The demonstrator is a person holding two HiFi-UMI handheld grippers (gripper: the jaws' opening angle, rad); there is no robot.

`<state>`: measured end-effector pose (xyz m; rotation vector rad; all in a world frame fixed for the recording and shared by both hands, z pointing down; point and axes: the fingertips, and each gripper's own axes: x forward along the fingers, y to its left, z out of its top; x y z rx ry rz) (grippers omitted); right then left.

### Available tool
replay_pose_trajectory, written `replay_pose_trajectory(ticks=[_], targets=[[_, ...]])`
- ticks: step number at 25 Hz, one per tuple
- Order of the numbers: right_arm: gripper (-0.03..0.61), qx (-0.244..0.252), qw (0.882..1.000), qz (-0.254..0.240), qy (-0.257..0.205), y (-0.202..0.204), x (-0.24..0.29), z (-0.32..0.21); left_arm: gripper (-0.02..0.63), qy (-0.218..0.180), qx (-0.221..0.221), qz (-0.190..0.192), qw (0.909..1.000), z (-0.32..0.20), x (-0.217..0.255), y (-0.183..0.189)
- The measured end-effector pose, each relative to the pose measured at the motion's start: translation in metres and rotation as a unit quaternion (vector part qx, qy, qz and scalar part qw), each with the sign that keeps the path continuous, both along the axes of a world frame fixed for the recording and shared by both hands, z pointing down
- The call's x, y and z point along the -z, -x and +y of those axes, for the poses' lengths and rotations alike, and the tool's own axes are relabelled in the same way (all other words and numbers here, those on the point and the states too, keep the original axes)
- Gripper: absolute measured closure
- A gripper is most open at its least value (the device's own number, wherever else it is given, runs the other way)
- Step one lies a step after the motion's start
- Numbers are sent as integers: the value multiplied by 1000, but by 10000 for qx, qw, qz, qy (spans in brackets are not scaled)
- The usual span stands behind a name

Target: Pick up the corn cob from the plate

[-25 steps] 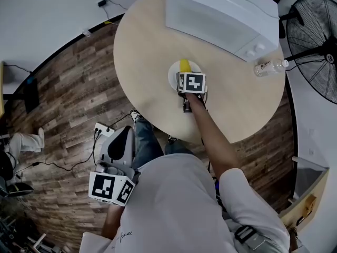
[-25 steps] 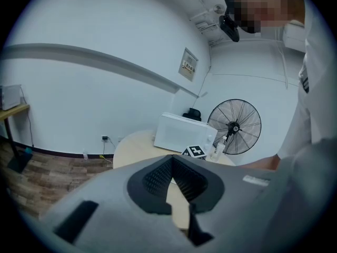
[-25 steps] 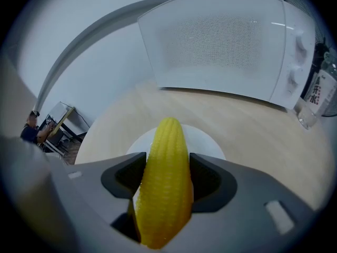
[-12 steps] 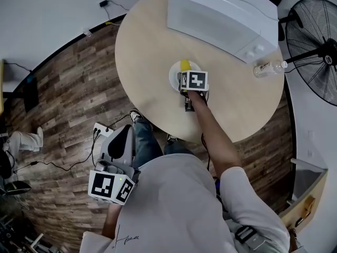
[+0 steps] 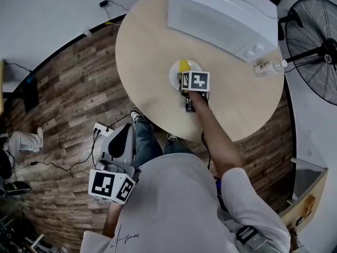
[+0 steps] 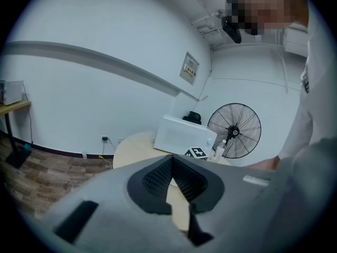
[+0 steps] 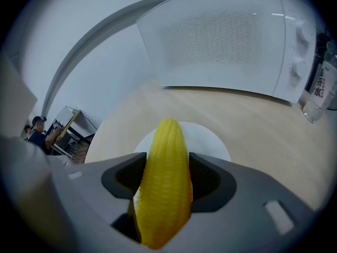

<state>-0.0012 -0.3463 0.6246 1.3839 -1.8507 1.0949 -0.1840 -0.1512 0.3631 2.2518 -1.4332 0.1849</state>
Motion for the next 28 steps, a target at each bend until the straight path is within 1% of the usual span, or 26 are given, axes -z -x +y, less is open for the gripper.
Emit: replay_pose_trajectory(ticks=[20, 28], targets=[[310, -3, 9999, -117, -97, -14, 13, 11, 623, -100, -32, 46, 9999, 1, 5, -10], [311, 44, 9996, -182, -224, -17, 25, 18, 623, -152, -85, 60, 9998, 4, 8, -15]])
